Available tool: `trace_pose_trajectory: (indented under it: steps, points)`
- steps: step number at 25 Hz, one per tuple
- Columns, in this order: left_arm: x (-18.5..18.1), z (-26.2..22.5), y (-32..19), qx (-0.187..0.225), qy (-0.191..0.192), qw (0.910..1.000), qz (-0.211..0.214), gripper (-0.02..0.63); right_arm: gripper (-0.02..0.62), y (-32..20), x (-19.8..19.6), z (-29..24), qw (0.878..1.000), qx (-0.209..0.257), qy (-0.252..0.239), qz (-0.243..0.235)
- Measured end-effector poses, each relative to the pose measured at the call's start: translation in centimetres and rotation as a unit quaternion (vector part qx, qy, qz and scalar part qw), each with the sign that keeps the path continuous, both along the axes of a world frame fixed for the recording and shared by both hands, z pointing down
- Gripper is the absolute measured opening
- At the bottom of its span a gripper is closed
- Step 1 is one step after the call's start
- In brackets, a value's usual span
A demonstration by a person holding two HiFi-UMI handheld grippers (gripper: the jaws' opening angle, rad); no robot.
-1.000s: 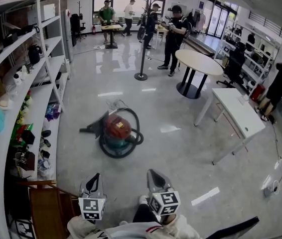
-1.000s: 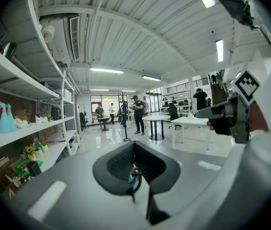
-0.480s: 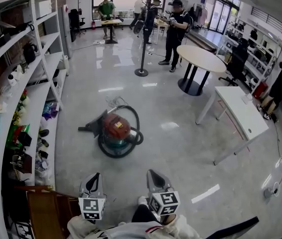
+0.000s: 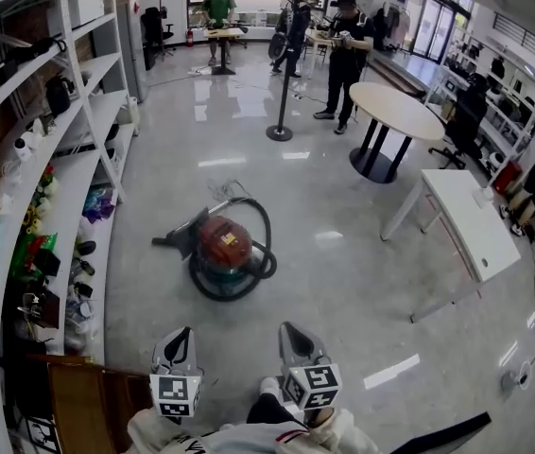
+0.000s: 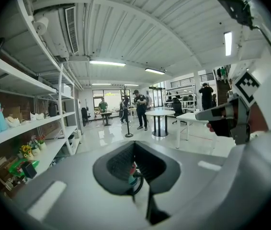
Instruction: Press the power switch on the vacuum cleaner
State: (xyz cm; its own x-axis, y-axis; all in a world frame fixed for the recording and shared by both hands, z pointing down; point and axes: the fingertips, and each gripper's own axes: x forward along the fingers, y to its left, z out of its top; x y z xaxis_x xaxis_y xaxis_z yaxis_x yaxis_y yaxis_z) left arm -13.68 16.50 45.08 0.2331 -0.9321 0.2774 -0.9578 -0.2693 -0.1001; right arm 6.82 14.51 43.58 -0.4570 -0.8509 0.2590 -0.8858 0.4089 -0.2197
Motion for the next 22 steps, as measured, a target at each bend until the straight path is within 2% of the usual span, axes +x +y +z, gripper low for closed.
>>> trace_pose_trajectory:
  steps: [7, 22]
  points:
    - [1.1, 0.2, -2.6, -0.009, -0.003, 0.9998, -0.020, 0.000, 0.001, -3.3, 1.2, -0.2, 1.000, 0.000, -0.002, -0.019]
    - [5.5, -0.7, -8.6, -0.002, -0.015, 0.9988, -0.046, 0.000, 0.001, -10.1, 5.8, 0.1, 0.999, 0.001, -0.007, -0.046]
